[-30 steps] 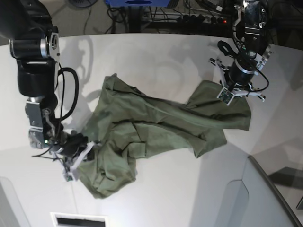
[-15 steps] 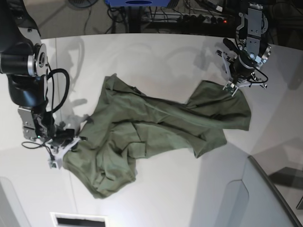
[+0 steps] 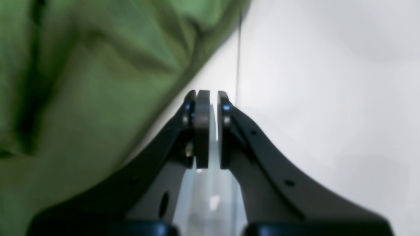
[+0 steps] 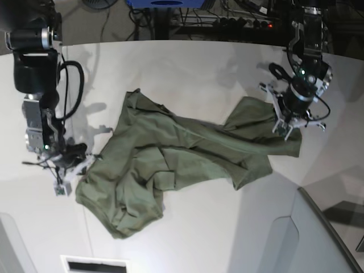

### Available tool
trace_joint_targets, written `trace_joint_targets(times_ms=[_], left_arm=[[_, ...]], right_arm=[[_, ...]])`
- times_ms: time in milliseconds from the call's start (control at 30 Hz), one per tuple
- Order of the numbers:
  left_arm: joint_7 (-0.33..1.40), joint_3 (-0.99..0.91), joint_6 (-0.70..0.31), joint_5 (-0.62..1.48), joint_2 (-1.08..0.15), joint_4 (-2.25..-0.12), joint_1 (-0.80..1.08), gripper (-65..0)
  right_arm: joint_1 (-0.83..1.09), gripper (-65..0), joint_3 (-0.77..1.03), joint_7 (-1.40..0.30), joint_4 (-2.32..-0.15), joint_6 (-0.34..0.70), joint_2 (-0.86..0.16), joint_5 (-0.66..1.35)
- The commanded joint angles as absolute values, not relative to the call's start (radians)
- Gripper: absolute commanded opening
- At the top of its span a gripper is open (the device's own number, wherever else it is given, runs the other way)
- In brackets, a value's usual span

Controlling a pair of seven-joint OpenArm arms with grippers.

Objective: Layout the t-shirt on the table in an organized manner, then fold the t-shirt properly
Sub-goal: 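Lower the right gripper onto the shirt's hem and grasp it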

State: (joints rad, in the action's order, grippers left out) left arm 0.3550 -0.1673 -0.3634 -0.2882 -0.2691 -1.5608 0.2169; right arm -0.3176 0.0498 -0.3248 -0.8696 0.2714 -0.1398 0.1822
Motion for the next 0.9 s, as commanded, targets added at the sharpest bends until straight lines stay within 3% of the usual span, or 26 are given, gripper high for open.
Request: trace_joint_targets(times_ms=[0,167,467,567,867], left_arm=[[0.343,-0.171,-0.349,-0.288,-0.278,-1.547,0.197,-65.0],[0.338,-0.171,-0.349,-0.288,-0.277,-1.458,0.157,-65.0],[0.335,-0.17,-0.349,-0.288,-0.289,-1.268,0.136,-65.0],[0.335,-0.16,-0.349,-0.288,-0.328,-1.239,0.136,-65.0],[0.335,-0.157,-0.352,-0.288,-0.414,-1.216,0.157,-65.0]], right_arm=[[-0.38,-61.4,0.035,-0.325,-0.891,0.272,-0.145,0.188],[-0.461,-61.4,-0.105,-0.341,-0.832,0.272,-0.143,0.188],[-0.68,-61.4,-0.136,-0.168,-0.294,0.272,-0.104,0.188],[-0.68,-61.7,-0.131,-0.17,-0.272,0.257,-0.111,0.188],[-0.561,-62.0,-0.127,-0.231,-0.311,0.079,-0.143,0.189]])
